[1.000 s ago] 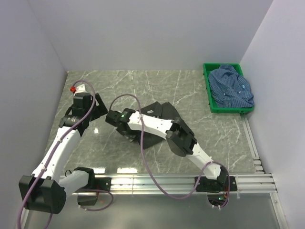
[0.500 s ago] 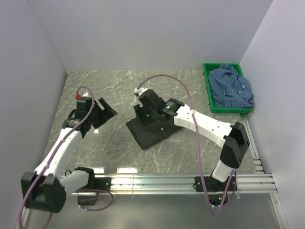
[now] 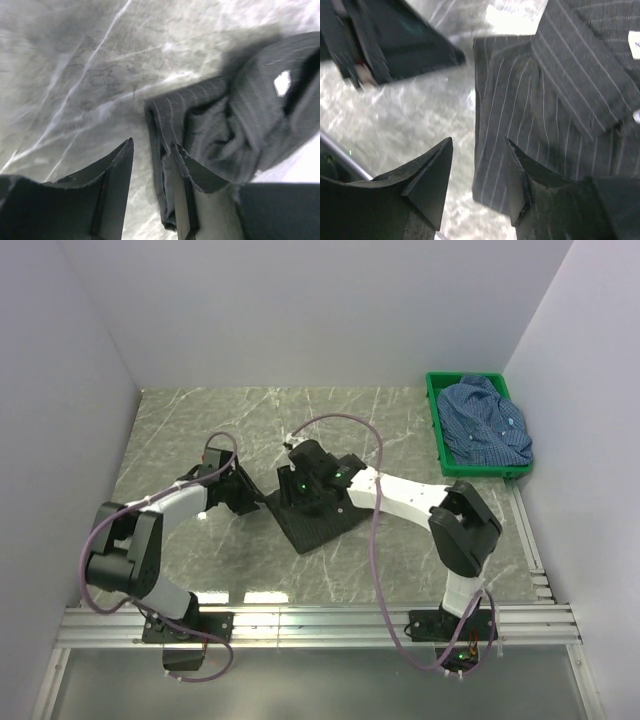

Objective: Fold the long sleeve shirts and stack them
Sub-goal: Neatly place the folded shirt to the corner

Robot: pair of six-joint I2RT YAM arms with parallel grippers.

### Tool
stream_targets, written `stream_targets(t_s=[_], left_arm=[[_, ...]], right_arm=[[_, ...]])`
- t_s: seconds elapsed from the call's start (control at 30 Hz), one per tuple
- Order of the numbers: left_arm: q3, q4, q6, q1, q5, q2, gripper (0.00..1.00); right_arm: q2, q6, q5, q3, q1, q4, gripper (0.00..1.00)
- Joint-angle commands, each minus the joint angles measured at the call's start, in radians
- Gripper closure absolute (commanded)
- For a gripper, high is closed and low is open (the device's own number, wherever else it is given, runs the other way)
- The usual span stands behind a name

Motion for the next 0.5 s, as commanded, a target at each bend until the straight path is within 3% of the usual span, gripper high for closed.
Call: stream_targets(t_s=[0.0,0.33,0.47], left_arm=[[0.031,0.067,-0.008,-0.029,-0.018,0.064,0.58],[0.016,0.09,-0.004,-0.044,-0.054,0.147,0.62],[-0.001,0.104,-0.002,-0.05,-0.054,0.165,0.76]], right_arm=[[0.054,0.058,0.047,0.067,-0.007,0.091,0.47],[0.224,0.069,0.11,0.197,-0.007,0.057,0.45],[0.264,0.076,0.111,0.213,-0.009,0.063,0.47]])
